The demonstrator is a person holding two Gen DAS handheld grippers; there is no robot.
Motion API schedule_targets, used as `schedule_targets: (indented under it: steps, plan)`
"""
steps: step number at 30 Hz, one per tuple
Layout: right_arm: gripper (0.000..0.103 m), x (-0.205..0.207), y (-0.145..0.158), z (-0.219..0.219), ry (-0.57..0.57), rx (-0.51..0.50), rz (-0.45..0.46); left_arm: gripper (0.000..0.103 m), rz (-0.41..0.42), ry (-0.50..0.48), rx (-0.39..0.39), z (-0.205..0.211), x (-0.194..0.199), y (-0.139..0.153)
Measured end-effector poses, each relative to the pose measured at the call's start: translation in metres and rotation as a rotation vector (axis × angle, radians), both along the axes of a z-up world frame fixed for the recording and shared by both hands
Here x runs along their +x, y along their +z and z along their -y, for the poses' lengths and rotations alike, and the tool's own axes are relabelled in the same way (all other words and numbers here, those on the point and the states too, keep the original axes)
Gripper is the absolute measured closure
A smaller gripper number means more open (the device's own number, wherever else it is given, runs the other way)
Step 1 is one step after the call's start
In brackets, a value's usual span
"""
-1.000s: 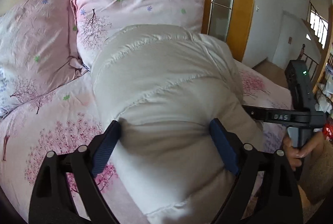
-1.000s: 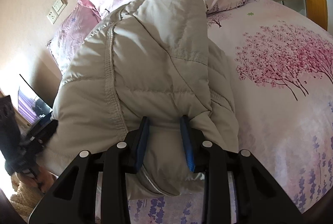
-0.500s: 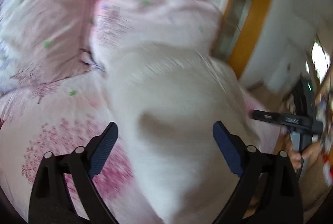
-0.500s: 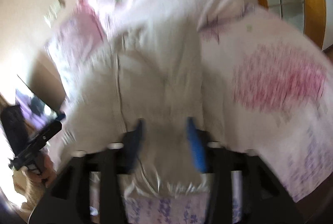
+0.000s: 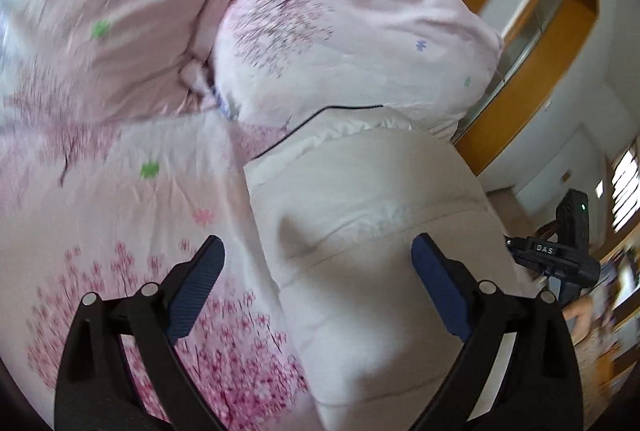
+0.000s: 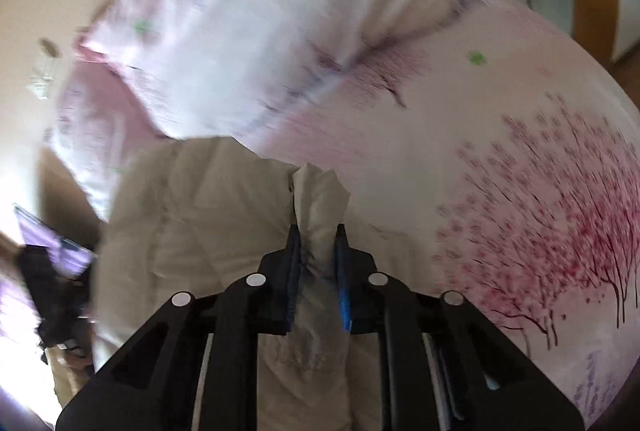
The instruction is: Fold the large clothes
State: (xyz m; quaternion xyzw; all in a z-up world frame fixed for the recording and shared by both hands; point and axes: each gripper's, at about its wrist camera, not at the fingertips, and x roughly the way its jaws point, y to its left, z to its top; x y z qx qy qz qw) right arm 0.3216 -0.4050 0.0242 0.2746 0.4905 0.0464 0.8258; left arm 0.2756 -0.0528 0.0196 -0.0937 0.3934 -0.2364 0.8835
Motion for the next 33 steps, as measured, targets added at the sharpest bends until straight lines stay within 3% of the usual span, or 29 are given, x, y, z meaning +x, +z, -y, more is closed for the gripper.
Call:
schedule_targets:
  steps: [3,8,13,15,17,20,22,25,28,33]
  plan:
    - [0.089,0.006,-0.013,-0.001,0.004,-0.039,-0.048,0.007,0.064,-0.021,0.092,0.018,0.004,0.008]
    - [0.089,0.021,-0.023,-0.016,0.051,-0.126,-0.108,0.006,0.14,-0.036,0.344,0.052,0.007,0.003]
    - [0.084,0.023,-0.017,-0.016,0.085,-0.175,-0.116,0.006,0.027,-0.038,0.318,0.052,0.026,-0.017]
    - [0.062,0.014,-0.002,-0.014,0.059,-0.24,-0.096,0.006,0.038,-0.036,0.333,0.05,0.023,-0.016]
    - [0.056,-0.01,0.021,-0.011,0.028,-0.237,0.001,0.006,0.052,-0.037,0.351,0.05,0.021,-0.015]
    - [0.057,-0.05,0.043,-0.02,0.05,-0.18,0.142,0.006,0.045,-0.031,0.343,0.047,0.021,-0.015]
    - [0.06,-0.062,0.042,-0.03,0.08,-0.168,0.165,0.006,0.051,-0.027,0.342,0.047,0.019,-0.015]
    - [0.06,-0.066,0.024,-0.041,0.111,-0.164,0.134,0.006,0.052,-0.025,0.331,0.045,0.019,-0.015]
    - [0.061,-0.057,-0.008,-0.036,0.099,-0.06,0.083,0.005,0.053,-0.023,0.309,0.046,0.018,-0.015]
    - [0.061,-0.056,-0.019,-0.034,0.076,0.012,0.046,0.006,0.083,0.004,0.27,0.043,0.013,-0.015]
